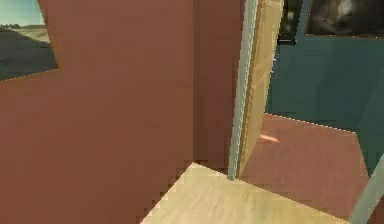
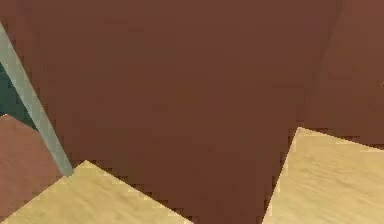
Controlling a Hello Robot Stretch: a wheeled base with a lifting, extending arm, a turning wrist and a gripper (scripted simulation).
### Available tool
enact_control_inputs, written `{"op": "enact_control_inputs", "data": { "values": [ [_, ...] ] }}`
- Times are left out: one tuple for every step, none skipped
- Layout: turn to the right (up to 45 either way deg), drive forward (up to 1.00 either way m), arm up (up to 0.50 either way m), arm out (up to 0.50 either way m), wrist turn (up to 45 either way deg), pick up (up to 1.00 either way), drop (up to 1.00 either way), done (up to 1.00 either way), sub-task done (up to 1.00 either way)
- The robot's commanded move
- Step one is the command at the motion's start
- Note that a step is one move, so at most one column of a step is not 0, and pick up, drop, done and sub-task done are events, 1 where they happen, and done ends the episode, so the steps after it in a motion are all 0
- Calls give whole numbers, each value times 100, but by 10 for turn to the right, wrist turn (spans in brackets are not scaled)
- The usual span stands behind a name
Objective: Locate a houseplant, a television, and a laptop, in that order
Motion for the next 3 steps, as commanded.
{"op": "enact_control_inputs", "data": {
  "values": [
    [330, 0, 0, 0, 0, 0, 0, 0, 0],
    [30, 0, 0, 0, 0, 0, 0, 0, 0],
    [0, 100, 0, 0, 0, 0, 0, 0, 0]
  ]
}}
